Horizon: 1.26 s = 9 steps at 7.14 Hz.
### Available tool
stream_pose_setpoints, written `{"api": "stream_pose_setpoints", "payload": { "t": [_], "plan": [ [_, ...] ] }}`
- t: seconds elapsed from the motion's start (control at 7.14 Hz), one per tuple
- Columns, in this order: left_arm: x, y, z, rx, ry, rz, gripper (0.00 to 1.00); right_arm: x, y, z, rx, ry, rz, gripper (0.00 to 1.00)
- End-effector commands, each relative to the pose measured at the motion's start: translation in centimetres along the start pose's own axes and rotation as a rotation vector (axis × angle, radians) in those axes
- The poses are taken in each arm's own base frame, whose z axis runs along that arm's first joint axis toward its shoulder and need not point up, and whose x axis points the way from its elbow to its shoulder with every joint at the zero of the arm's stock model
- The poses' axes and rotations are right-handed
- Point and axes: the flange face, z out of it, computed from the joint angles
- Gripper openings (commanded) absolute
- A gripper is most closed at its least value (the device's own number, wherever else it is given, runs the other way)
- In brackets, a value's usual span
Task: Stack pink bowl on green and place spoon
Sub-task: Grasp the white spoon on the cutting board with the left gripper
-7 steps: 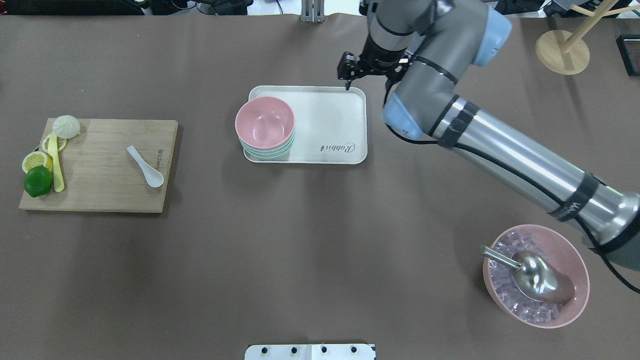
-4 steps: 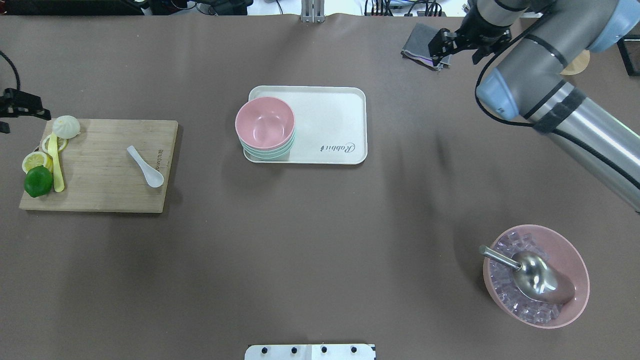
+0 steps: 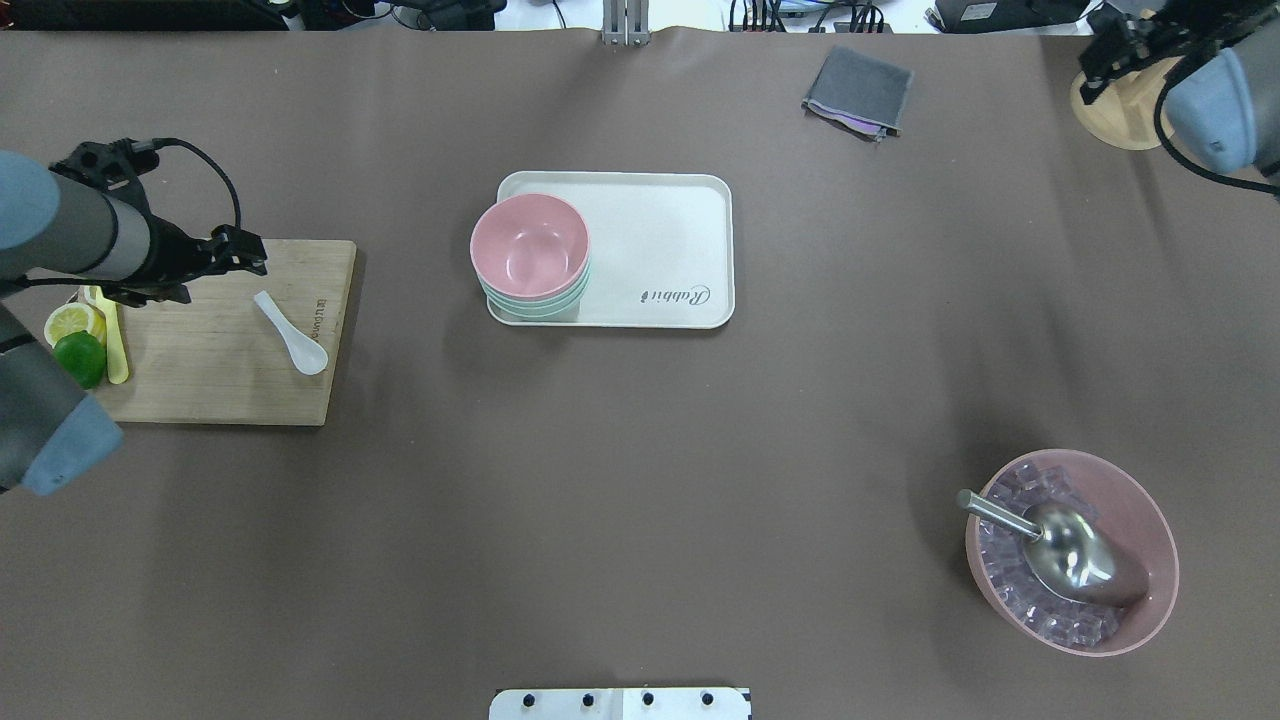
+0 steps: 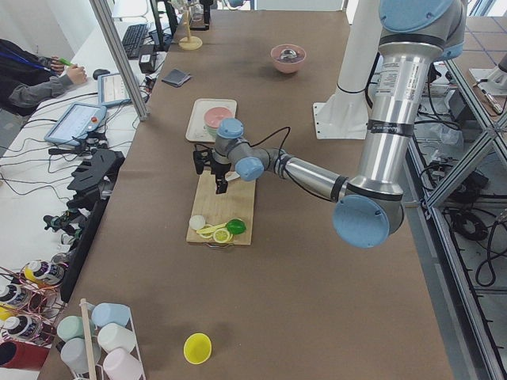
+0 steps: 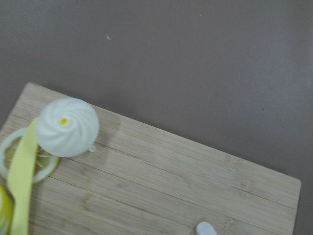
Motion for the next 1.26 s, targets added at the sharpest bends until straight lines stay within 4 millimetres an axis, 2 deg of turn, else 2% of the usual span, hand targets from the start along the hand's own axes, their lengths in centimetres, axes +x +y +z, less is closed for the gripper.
{"api": "stream_pose_setpoints", "payload": {
  "t": [0.0, 0.14, 0.28, 0.56, 0.84, 0.98, 1.12],
  "plan": [
    [2.3, 3.4, 2.1, 0.029, -0.026, -0.026, 0.84, 5.6, 4.1, -0.1, -0.067, 0.037, -0.015, 1.0],
    [2.5, 4.0, 2.3, 0.028, -0.025, -0.018, 0.65, 5.6, 4.1, -0.1, -0.066, 0.043, -0.014, 1.0],
    [2.5, 4.6, 2.8, 0.022, -0.034, -0.009, 0.6, 5.7, 4.1, -0.1, -0.066, 0.046, -0.014, 1.0],
    [2.6, 5.1, 3.0, 0.016, -0.035, -0.001, 0.59, 5.8, 4.2, 0.0, -0.065, 0.048, -0.014, 1.0],
    [2.4, 5.2, 3.1, 0.016, -0.036, -0.001, 0.53, 6.0, 4.2, 0.0, -0.064, 0.063, -0.014, 1.0],
    [2.4, 5.2, 3.1, 0.016, -0.036, -0.001, 0.38, 6.1, 4.2, 0.1, -0.065, 0.065, -0.011, 1.0],
    [2.3, 5.2, 3.1, 0.016, -0.038, 0.002, 0.19, 6.1, 4.3, 0.2, -0.067, 0.064, -0.01, 1.0]
  ]
}}
